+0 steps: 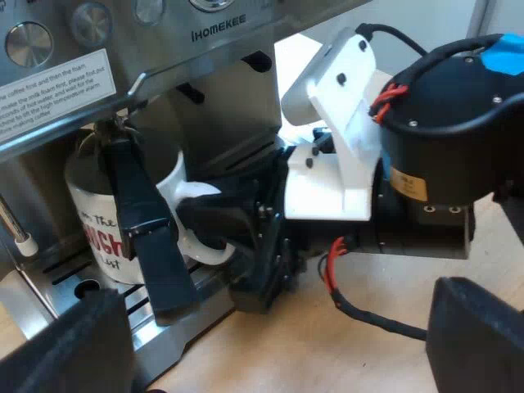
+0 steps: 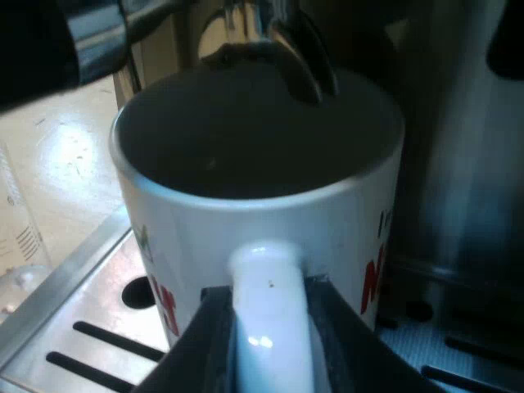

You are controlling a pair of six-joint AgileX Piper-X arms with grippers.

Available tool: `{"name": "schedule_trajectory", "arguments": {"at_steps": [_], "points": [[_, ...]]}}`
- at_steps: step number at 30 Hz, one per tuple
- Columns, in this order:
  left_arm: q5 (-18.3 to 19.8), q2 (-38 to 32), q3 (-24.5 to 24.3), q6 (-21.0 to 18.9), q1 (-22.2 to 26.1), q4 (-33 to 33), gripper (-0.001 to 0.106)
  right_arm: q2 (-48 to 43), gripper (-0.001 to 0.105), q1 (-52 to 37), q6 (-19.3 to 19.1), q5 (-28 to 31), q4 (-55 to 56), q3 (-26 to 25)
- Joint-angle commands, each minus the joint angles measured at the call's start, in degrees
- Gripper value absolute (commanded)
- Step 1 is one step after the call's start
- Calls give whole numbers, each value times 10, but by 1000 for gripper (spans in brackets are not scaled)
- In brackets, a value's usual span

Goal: Place mug into machine

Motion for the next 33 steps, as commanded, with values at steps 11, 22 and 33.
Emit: {"name": "schedule_trajectory", "arguments": {"at_steps": [11, 22, 33], "points": [[-8, 0, -3, -3, -3, -2, 79, 6, 0, 0, -3, 21, -21, -14], [-8, 0, -3, -3, -3, -2, 79, 6, 43, 0, -3, 21, -21, -14], [-8, 0, -3, -3, -3, -2, 79, 4, 52, 2, 4, 21, -21, -14]]}}
